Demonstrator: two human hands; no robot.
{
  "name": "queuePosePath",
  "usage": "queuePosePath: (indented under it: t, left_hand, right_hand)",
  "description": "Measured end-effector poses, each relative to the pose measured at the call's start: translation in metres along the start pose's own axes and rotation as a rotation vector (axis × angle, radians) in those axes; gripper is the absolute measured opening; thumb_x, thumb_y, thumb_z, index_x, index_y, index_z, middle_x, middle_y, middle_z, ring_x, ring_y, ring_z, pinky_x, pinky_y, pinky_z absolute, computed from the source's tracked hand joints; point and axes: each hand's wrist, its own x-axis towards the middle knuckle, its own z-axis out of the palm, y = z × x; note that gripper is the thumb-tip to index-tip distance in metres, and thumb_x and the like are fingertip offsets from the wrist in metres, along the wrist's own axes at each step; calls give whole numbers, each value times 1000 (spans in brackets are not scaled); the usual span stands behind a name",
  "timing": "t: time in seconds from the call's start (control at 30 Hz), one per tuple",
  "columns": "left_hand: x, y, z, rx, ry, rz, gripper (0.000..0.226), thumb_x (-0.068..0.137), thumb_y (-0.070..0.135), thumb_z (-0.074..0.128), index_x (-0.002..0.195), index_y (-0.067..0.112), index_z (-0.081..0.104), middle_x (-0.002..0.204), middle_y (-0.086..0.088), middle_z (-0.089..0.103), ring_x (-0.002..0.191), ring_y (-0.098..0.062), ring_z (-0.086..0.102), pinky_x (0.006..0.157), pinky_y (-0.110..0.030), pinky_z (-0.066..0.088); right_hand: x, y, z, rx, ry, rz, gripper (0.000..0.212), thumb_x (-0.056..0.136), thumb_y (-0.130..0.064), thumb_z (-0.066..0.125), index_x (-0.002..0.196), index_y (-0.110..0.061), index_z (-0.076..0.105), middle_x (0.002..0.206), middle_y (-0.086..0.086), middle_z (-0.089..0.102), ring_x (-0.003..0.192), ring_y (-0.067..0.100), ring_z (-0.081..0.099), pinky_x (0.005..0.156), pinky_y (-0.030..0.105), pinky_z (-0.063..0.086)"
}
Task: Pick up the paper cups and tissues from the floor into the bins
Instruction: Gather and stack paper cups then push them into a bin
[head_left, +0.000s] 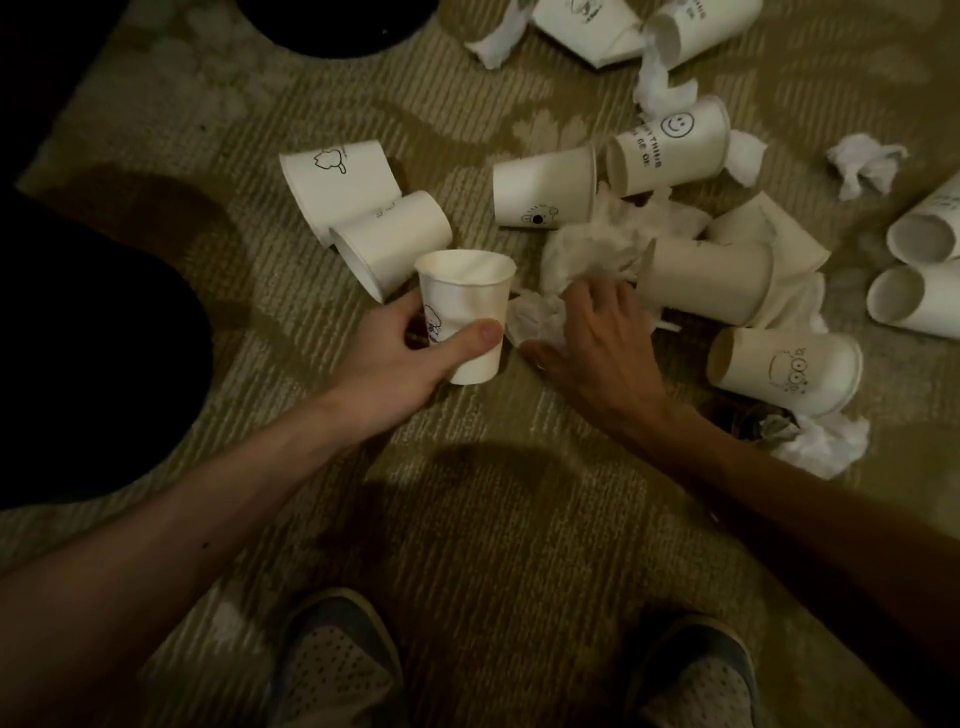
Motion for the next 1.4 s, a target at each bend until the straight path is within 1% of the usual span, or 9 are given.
queuePosePath:
  t: [0.13, 0.3, 0.5, 0.57, 0.63, 0.93, 1.03, 1.27, 1.4]
  left_hand:
    - [1, -2, 0, -14, 1, 6, 48, 65, 66, 71, 107, 45, 63, 97, 32, 69, 93, 10, 63, 77, -18, 47]
    - [3, -5, -5, -44, 17, -14, 54, 62, 67, 69, 108, 42, 63, 95, 34, 68, 91, 13, 62, 74, -13, 46]
    - [5, -5, -12, -60, 62, -16, 43, 63, 67, 66, 98, 42, 64, 91, 35, 68, 89, 13, 63, 70, -11, 45]
    - [6, -4, -12, -68, 53, -15, 43, 64, 67, 66, 98, 41, 64, 92, 35, 68, 89, 12, 63, 67, -9, 46]
    - [5, -3, -13, -73, 42, -5, 43, 64, 67, 65, 98, 40, 64, 90, 36, 67, 87, 14, 63, 63, -4, 47]
    - [5, 0, -14, -104, 25, -24, 48, 62, 71, 65, 99, 40, 65, 93, 27, 71, 85, 4, 68, 62, -12, 50]
    - [5, 0, -13, -100, 28, -23, 54, 60, 75, 66, 100, 39, 66, 93, 24, 72, 81, 2, 69, 61, -16, 50]
    - [7, 6, -12, -153, 8, -39, 59, 59, 77, 71, 103, 39, 67, 95, 18, 73, 74, 1, 69, 57, -16, 50]
    - [8, 5, -13, -147, 9, -59, 55, 60, 73, 69, 104, 40, 67, 100, 20, 73, 90, 0, 69, 75, -25, 53]
  right_hand:
    - [-8, -8, 3, 30, 84, -140, 29, 90, -22, 67, 112, -5, 58, 113, 17, 59, 105, 34, 52, 89, 44, 36]
    - [-21, -9, 5, 166, 191, -224, 32, 79, -8, 77, 105, -4, 59, 99, 16, 61, 90, 33, 57, 78, 41, 43]
    - [-33, -2, -2, 481, 116, -100, 58, 95, -28, 60, 145, -8, 39, 139, 11, 51, 124, 11, 42, 104, 34, 37]
    - [-32, 4, -7, 470, 130, -76, 32, 96, -32, 54, 121, -13, 60, 109, -3, 55, 102, 1, 38, 89, 10, 33]
    - [-30, 10, -11, 506, 126, -26, 9, 99, -27, 54, 95, -20, 57, 89, -15, 44, 85, 4, 37, 75, 5, 31]
    - [-10, 21, -32, 496, 161, 50, 26, 93, -36, 63, 100, -10, 64, 89, 0, 61, 77, 13, 57, 67, 28, 47]
    - [8, 28, -41, 426, 144, 41, 28, 90, -31, 70, 104, -8, 64, 90, 1, 62, 74, 10, 56, 63, 19, 41]
    - [55, 38, -53, 168, 88, 59, 55, 85, -28, 75, 129, -7, 50, 125, 16, 56, 109, 29, 51, 78, 29, 32]
    - [68, 33, -51, 35, -42, 42, 49, 88, -26, 72, 126, -3, 53, 123, 18, 59, 109, 32, 55, 78, 31, 34]
